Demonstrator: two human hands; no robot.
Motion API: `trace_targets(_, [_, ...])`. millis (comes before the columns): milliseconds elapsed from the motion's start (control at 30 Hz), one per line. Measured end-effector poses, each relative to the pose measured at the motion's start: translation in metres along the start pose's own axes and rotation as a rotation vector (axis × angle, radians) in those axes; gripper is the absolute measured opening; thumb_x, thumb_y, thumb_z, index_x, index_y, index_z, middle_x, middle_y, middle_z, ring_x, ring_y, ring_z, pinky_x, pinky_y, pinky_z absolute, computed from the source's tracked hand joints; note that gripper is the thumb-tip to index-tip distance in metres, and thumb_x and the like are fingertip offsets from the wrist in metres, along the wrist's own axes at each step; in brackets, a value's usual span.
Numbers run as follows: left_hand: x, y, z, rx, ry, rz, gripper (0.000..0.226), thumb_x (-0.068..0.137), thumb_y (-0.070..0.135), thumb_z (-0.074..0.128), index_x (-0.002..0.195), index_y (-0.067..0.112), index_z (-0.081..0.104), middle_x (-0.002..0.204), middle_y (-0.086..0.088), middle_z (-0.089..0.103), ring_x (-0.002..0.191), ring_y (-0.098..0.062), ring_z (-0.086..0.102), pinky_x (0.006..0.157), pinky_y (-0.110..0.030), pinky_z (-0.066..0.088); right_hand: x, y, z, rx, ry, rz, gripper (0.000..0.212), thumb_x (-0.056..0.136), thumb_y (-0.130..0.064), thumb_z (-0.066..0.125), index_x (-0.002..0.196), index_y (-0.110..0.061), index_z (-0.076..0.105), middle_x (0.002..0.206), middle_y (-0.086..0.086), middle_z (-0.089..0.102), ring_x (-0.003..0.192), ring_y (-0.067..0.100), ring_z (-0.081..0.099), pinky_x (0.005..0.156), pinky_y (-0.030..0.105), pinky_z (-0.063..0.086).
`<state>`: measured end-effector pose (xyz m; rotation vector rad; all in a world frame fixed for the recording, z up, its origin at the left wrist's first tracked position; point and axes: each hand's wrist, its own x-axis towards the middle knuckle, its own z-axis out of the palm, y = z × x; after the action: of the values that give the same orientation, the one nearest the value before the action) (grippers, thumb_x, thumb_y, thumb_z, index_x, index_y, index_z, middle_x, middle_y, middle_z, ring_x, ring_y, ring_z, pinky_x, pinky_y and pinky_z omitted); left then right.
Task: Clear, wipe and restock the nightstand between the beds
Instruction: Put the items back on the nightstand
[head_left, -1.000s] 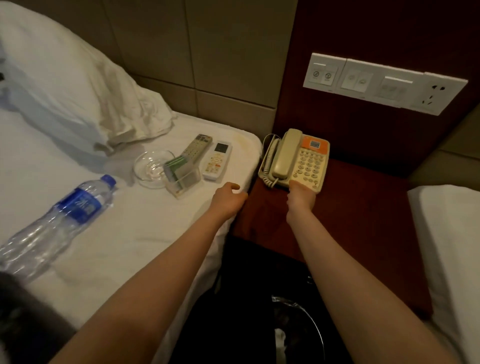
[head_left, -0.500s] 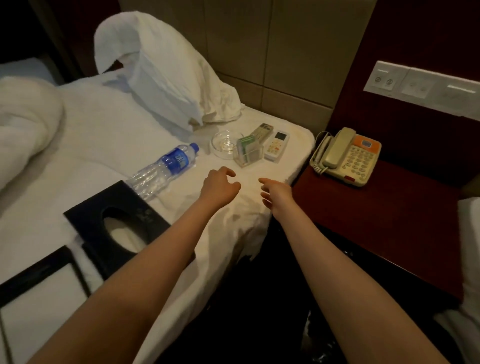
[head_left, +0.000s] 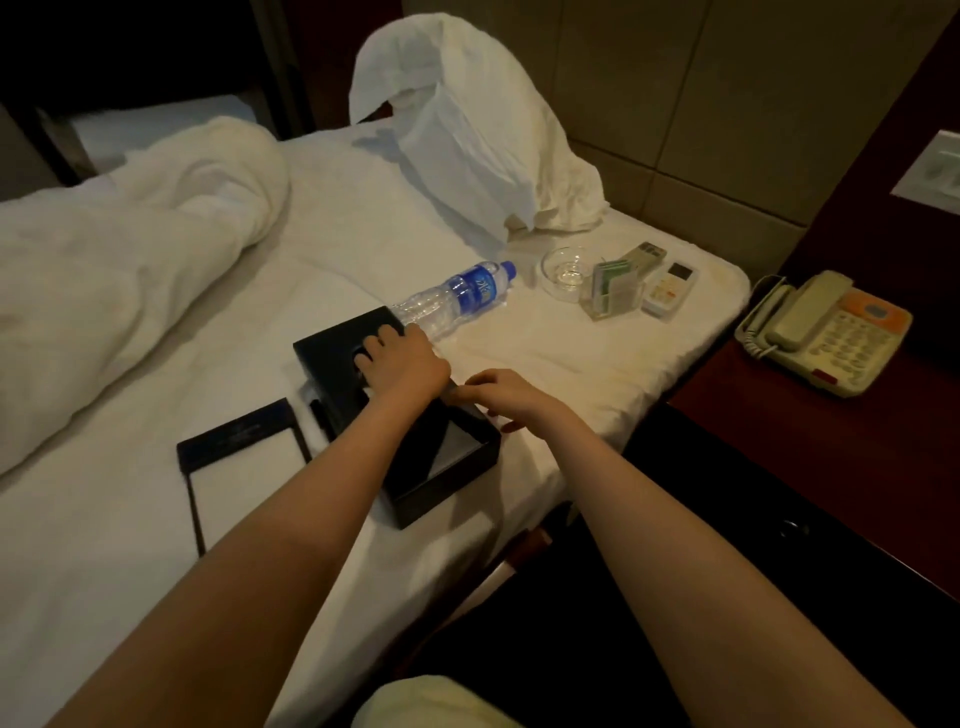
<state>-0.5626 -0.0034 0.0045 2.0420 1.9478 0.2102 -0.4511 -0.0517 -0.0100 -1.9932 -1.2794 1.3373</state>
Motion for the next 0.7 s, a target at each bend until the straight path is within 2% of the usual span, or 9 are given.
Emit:
trace_targets(100, [0.0, -0.02, -0.001, 0.088, 0.043, -0.052, 0.058, 0.087, 0.029, 0.056, 0.137, 0.008, 0.036, 0.143, -0.022, 0.029, 0.134, -0.04, 0.024, 0.111, -0.051, 0.022, 0.005, -0.007, 0.02, -0.101, -0.049, -0.024, 0.054, 0.079, -0.047, 0.067, 0.118, -0.012, 0.056, 0.109, 0.005, 0.06, 0.094, 0.021, 0.057, 0.078, 0.032, 0.048])
trace_targets(200, [-0.003, -0.036, -0.001, 0.078, 0.002, -0.129, 0.066, 0.086, 0.029, 0.058, 0.142, 0.009, 0.028, 0.149, -0.022, 0.018, 0.139, -0.04, 0.015, 0.11, -0.059, 0.017, 0.009, -0.005, 0.035, -0.18, 0.035, -0.044, 0.066, 0.077, -0.051, 0.066, 0.127, -0.012, 0.05, 0.126, 0.01, 0.057, 0.109, 0.026, 0.056, 0.085, 0.03, 0.044])
trace_targets(300, [-0.006, -0.046, 0.001, -0.007, 0.005, -0.147, 0.062, 0.085, 0.016, 0.06, 0.139, 0.01, 0.031, 0.147, -0.02, 0.019, 0.136, -0.039, 0.019, 0.105, -0.061, 0.03, 0.007, -0.004, 0.038, -0.236, 0.121, 0.008, 0.067, 0.079, -0.054, 0.061, 0.128, -0.011, 0.049, 0.127, 0.011, 0.055, 0.114, 0.028, 0.055, 0.082, 0.03, 0.042])
trace_targets(367, [-0.006, -0.049, 0.003, -0.067, 0.039, -0.082, 0.058, 0.082, 0.007, 0.06, 0.135, 0.01, 0.037, 0.144, -0.019, 0.022, 0.133, -0.038, 0.023, 0.102, -0.056, 0.037, 0.005, -0.004, 0.038, -0.265, 0.158, -0.009, 0.062, 0.078, -0.054, 0.061, 0.122, -0.011, 0.054, 0.122, 0.01, 0.059, 0.108, 0.027, 0.058, 0.078, 0.029, 0.044])
trace_targets(433, [-0.007, -0.048, 0.004, -0.118, 0.069, -0.026, 0.055, 0.082, 0.002, 0.059, 0.132, 0.011, 0.04, 0.144, -0.017, 0.022, 0.132, -0.037, 0.024, 0.102, -0.056, 0.037, 0.004, -0.001, 0.038, -0.289, 0.231, -0.057, 0.058, 0.075, -0.055, 0.065, 0.111, -0.01, 0.06, 0.112, 0.009, 0.063, 0.099, 0.026, 0.062, 0.07, 0.028, 0.044])
trace_targets(567, [-0.013, -0.037, 0.008, -0.128, 0.12, 0.007, 0.051, 0.082, 0.003, 0.059, 0.129, 0.017, 0.044, 0.144, -0.012, 0.024, 0.131, -0.034, 0.024, 0.098, -0.057, 0.034, -0.002, 0.008, 0.026, -0.337, 0.332, -0.112, 0.055, 0.072, -0.056, 0.067, 0.098, -0.008, 0.066, 0.098, 0.008, 0.066, 0.09, 0.025, 0.064, 0.063, 0.028, 0.042])
trace_targets(700, [-0.017, -0.02, -0.004, -0.097, 0.139, 0.025, 0.047, 0.08, 0.01, 0.063, 0.123, 0.021, 0.05, 0.141, -0.009, 0.03, 0.131, -0.032, 0.024, 0.098, -0.055, 0.032, -0.009, 0.007, 0.0, -0.297, 0.303, -0.122, 0.047, 0.071, -0.053, 0.068, 0.087, -0.009, 0.068, 0.081, 0.002, 0.063, 0.077, 0.018, 0.062, 0.055, 0.024, 0.043])
